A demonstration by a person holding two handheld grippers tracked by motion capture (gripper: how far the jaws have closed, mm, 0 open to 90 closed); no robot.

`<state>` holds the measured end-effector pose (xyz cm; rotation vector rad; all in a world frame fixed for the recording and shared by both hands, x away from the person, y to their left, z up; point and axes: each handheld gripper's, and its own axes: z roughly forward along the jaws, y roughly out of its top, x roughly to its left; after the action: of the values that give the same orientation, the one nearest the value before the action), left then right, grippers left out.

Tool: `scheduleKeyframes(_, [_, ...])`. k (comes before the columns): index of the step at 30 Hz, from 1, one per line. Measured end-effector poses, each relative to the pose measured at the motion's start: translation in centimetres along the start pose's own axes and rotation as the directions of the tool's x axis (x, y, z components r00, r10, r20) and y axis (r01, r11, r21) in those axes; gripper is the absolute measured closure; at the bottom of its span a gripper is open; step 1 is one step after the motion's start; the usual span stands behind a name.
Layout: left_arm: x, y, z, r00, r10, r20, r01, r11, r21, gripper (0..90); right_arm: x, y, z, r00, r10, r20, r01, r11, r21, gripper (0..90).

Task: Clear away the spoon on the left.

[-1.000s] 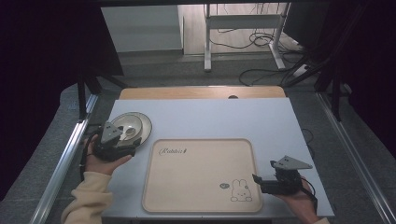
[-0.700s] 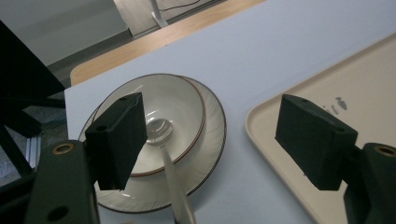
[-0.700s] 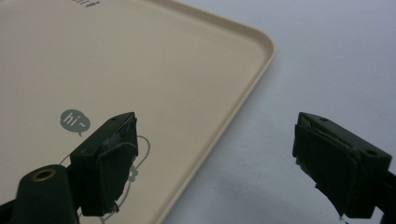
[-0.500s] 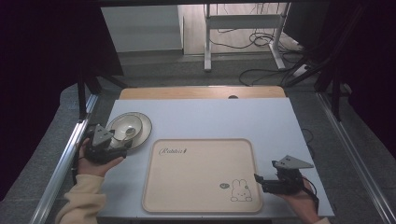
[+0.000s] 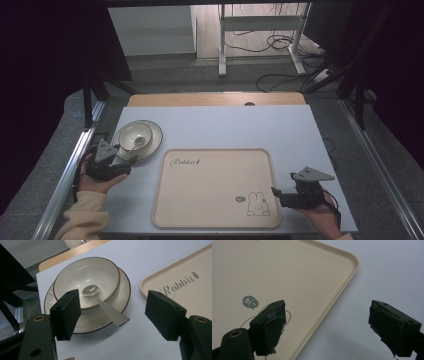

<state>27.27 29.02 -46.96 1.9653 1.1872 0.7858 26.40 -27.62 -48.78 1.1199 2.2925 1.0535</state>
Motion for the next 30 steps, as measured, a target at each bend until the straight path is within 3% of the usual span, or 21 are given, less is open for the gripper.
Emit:
scheduleKeyframes(5, [0.04, -0.33, 0.13, 0.9999, 0.012, -0.002, -0.012, 0.9999, 0.006, 32.1, -0.01, 0.00, 0.01, 1.0000, 0.000, -0.001, 0.000, 1.000, 0.001, 14.6])
scheduleKeyframes(16, [0.04, -0.60, 0.26, 0.9994, 0.035, -0.009, -0.035, 0.9994, 0.008, 48.9, 0.02, -0.01, 0.07, 1.0000, -0.002, 0.001, 0.002, 1.000, 0.005, 14.6])
scheduleKeyframes(23, [0.16, -0.74, 0.38, 0.9995, 0.031, -0.005, -0.031, 0.9993, 0.019, 63.2, 0.03, 0.00, 0.06, 1.0000, -0.002, 0.005, 0.002, 1.000, 0.006, 14.6])
scheduleKeyframes(30, [0.36, -0.82, 0.35, 0.9998, 0.017, 0.001, -0.017, 0.9995, 0.028, 71.9, -0.01, 0.01, 0.04, 0.9999, 0.002, 0.017, -0.002, 1.000, 0.008, 14.6])
